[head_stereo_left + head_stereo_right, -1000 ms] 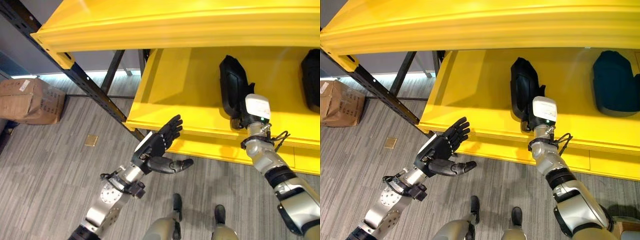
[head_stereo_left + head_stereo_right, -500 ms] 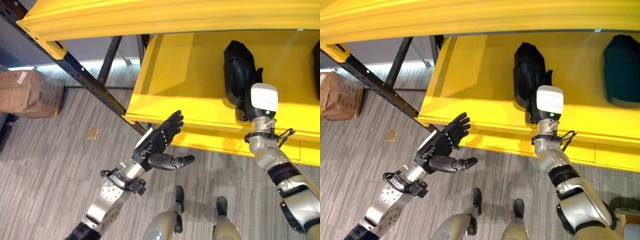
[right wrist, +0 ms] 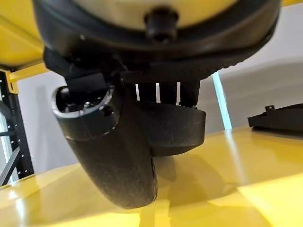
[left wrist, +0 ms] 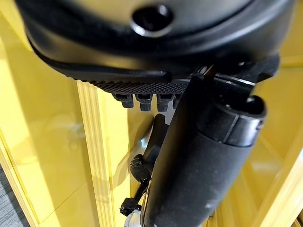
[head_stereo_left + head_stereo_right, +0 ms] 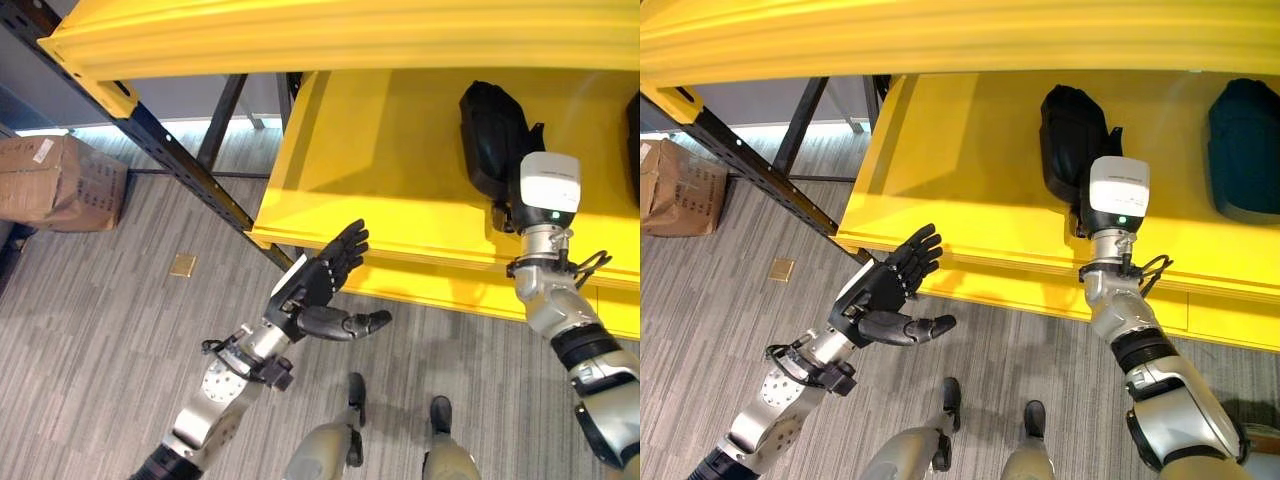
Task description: Move parts from the plastic box to the shelf.
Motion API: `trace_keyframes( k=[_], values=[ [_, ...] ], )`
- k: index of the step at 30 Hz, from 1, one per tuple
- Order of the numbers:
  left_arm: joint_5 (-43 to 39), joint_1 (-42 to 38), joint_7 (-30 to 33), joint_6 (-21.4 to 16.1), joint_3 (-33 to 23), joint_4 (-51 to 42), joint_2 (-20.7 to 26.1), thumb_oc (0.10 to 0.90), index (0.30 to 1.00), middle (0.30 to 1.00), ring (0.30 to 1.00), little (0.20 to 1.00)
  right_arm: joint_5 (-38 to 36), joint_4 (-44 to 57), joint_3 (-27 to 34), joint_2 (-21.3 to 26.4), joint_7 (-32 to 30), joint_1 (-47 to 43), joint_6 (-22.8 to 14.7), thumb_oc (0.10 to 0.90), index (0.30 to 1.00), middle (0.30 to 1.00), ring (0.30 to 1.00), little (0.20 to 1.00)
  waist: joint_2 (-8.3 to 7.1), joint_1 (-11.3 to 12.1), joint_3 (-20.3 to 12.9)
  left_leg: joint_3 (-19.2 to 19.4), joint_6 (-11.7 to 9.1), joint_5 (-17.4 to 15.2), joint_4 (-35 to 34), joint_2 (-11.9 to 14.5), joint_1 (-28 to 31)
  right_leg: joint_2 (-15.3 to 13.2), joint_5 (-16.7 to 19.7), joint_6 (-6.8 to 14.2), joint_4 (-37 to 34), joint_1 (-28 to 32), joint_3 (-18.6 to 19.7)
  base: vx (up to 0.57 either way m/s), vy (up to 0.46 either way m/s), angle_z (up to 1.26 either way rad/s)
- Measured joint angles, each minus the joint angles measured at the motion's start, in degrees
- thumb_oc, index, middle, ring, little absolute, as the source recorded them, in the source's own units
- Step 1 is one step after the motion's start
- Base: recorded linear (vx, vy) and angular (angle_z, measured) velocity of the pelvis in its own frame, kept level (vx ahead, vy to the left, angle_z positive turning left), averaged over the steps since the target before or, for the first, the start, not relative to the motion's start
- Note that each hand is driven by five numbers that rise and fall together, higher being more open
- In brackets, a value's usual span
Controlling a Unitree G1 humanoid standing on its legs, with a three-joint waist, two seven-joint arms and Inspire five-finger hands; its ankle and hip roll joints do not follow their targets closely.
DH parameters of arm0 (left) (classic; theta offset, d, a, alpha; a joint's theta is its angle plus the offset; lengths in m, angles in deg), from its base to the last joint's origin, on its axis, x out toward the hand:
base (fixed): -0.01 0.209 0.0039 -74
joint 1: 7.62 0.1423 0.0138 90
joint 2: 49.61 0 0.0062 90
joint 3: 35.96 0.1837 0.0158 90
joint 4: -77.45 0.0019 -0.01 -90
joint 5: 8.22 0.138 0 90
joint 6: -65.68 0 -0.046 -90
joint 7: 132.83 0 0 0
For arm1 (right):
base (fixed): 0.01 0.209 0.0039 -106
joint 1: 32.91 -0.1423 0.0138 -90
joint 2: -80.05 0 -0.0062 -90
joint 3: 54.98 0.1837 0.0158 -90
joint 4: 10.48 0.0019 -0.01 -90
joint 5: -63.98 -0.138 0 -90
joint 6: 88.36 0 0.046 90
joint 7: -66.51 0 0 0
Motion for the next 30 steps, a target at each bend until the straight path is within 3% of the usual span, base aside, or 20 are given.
trace_keyframes(
  k=[4,19,27,28,29,30],
  values=[
    [0.0,0.1,0.0,0.3,0.0,0.0,0.0,0.900,1.000,1.000,1.000,1.000,0.0,0.0,0.5,0.0,0.4,0.0,1.7,0.400,0.300,0.300,0.300,0.300,0.00,-0.1,0.0,0.0,0.0,0.0,0.0,-0.2,0.3,-0.2,0.1,0.0,0.0,0.3,0.0,0.02,0.010,0.00],
    [-0.1,0.5,1.1,0.3,0.3,-0.1,0.0,0.900,1.000,1.000,1.000,1.000,-0.1,0.0,0.5,0.1,3.6,0.0,2.2,0.400,0.300,0.300,0.300,0.300,0.24,-0.9,0.0,-0.1,0.2,-0.4,0.0,-0.8,1.5,-0.9,-0.2,0.3,0.0,1.5,0.0,0.00,0.012,0.00],
    [-0.1,0.4,1.2,0.3,0.3,-0.1,-0.1,0.900,1.000,1.000,1.000,1.000,-0.1,-0.6,0.5,0.2,4.0,-0.1,2.2,0.400,0.300,0.300,0.300,0.300,1.94,-1.3,0.4,-0.1,0.3,-0.4,0.0,-0.8,0.7,-0.9,-0.2,0.4,0.0,0.7,-0.1,-0.01,0.008,0.00],
    [-0.1,0.4,1.2,0.3,0.3,-0.1,-0.1,0.900,1.000,1.000,1.000,1.000,-0.1,-0.6,0.5,0.2,4.0,-0.1,2.2,0.453,0.374,0.374,0.374,0.374,1.94,-1.3,0.4,-0.1,0.3,-0.4,0.0,-0.8,0.7,-0.9,-0.3,0.4,0.0,0.7,-0.1,0.00,0.000,0.00],
    [-0.2,0.3,1.2,0.3,0.4,-0.1,-0.1,0.900,1.000,1.000,1.000,1.000,-0.1,-0.6,0.5,0.3,4.0,-0.1,2.1,0.573,0.542,0.542,0.542,0.542,1.94,-1.3,0.4,-0.1,0.3,-0.4,0.0,-0.8,0.7,-0.9,-0.3,0.4,0.0,0.7,-0.1,0.00,0.000,0.00],
    [-0.2,0.2,1.3,0.3,0.4,-0.1,-0.1,0.900,1.000,1.000,1.000,1.000,-0.1,-0.6,0.5,0.4,4.0,-0.1,2.1,0.649,0.649,0.649,0.649,0.649,1.94,-1.3,0.4,-0.1,0.3,-0.4,0.0,-0.8,0.7,-0.9,-0.3,0.4,0.0,0.7,-0.1,0.00,0.000,0.00]
  ],
)
